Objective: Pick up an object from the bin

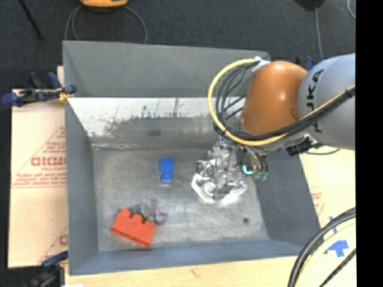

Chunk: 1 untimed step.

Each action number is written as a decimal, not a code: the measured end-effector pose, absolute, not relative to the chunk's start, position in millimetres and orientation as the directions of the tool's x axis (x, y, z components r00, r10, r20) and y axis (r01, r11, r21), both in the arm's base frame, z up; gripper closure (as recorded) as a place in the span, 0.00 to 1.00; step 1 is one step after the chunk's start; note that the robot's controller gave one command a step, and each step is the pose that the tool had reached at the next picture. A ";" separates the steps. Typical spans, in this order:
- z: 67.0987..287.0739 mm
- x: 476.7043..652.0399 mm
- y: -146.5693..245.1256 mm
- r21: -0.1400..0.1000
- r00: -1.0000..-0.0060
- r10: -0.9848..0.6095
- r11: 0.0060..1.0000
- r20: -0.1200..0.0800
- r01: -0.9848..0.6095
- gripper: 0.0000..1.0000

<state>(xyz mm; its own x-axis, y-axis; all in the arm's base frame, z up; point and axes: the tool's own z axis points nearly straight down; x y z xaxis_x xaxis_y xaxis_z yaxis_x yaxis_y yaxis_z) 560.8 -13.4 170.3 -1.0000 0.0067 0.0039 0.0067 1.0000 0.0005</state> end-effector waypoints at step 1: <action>87.8 574.8 -5.8 0.002 -0.998 0.068 0.998 -0.015 0.068 0.00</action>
Offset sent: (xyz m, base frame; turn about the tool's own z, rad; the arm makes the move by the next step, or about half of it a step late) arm 0.0103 0.0091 -0.1003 0.0620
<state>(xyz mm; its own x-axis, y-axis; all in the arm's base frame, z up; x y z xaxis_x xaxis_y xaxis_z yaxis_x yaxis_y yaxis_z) 574.8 -5.8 87.8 -0.9976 0.0680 -0.0154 0.0680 0.9977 0.0019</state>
